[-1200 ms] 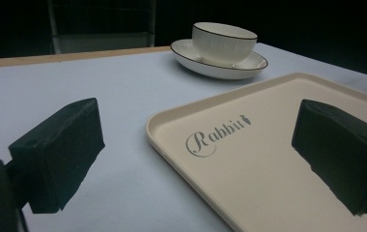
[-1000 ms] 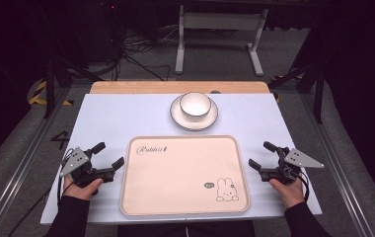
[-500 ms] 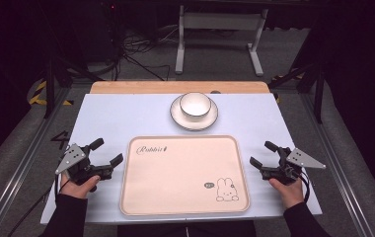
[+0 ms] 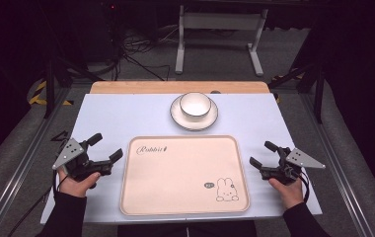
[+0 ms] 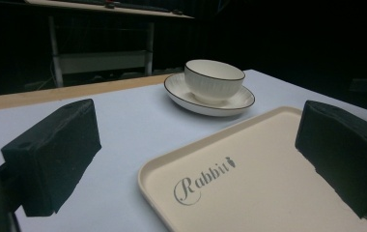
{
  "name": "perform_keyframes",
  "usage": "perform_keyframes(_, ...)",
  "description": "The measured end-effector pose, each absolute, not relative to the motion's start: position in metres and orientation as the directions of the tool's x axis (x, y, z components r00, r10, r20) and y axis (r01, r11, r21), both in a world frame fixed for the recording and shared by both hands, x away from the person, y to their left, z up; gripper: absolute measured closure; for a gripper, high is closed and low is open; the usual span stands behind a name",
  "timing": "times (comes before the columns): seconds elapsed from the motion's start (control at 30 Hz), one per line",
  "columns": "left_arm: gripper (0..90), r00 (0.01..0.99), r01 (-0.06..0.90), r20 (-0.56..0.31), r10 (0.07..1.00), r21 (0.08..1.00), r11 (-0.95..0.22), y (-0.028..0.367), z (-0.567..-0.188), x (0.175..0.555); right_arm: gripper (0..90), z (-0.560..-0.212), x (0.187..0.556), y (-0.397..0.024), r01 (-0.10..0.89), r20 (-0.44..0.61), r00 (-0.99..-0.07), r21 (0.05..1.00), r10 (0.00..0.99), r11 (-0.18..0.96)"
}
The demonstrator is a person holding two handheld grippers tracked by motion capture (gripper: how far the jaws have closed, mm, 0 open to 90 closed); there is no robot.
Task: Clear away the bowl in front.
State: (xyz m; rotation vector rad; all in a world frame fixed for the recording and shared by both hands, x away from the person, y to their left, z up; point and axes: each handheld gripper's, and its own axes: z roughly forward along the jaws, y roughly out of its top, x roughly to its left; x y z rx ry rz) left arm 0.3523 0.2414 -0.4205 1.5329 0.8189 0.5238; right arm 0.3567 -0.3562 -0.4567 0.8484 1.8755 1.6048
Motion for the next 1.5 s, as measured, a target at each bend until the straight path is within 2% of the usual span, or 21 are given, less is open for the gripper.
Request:
perform_keyframes(0.13, 5.6, 0.642, 0.166, -0.140, 0.754, 0.985, 0.041, 0.243, -0.412, 0.354, 10.8, -0.457, 0.357, -0.356, 0.125, 0.009, -0.665, 0.987, 0.747, 0.099)
perform_keyframes(0.33, 11.1, 0.647, 0.167, -0.128, 0.752, 0.986, 0.023, 0.242, -0.408, 0.359, 10.8, -0.457, 0.357, -0.357, 0.127, 0.011, -0.665, 0.987, 0.747, 0.098)
perform_keyframes(0.63, 8.1, 0.673, 0.140, -0.088, 0.734, 0.990, -0.010, 0.232, -0.397, 0.369, 10.7, -0.457, 0.357, -0.357, 0.129, 0.020, -0.664, 0.988, 0.747, 0.088)
perform_keyframes(1.5, 8.6, 0.740, 0.169, -0.078, 0.668, 0.983, -0.072, 0.171, -0.366, 0.421, 9.9, -0.457, 0.358, -0.357, 0.130, 0.018, -0.656, 0.988, 0.755, 0.089)
